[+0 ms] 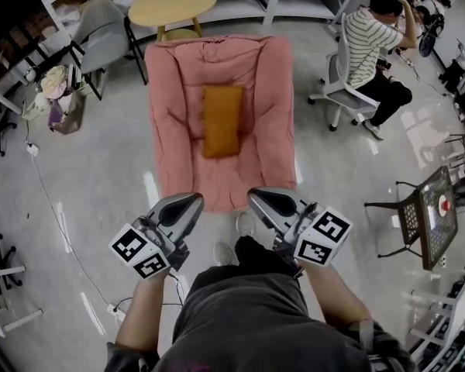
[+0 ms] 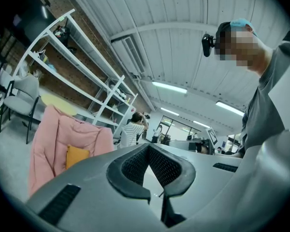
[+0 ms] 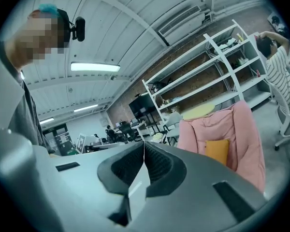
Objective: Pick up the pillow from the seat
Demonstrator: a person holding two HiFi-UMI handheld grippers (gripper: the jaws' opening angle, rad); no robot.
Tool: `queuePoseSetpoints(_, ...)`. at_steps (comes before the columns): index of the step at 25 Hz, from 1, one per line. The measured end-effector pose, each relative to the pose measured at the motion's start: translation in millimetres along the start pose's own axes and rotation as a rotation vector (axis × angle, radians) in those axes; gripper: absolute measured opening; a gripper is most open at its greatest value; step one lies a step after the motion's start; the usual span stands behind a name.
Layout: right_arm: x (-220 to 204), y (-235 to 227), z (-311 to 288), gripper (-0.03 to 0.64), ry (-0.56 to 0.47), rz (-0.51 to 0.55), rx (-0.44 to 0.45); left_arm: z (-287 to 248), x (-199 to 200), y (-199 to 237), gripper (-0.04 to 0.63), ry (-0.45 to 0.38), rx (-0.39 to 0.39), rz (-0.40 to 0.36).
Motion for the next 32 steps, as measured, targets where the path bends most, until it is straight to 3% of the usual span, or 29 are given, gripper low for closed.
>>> queuePoseSetpoints(20, -13, -185, -92, 0.015, 0.083, -0.110, 0.126, -138, 34, 161, 0.009, 0.035, 0.144, 0.055)
queuePoseSetpoints(32, -39, -284, -124, 0.015, 0.119, -0.218, 0.159, -221, 39, 275, 0.011, 0.121, 0.224, 0.030)
Point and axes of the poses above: the fingertips, and each gripper's own axes: z backward along the fingers, y to its left, x out of its top, the point moved 4 cm from there along z, backward along the fingers, and after that the axes turned 10 degrees about z, right-handed, at the moved point
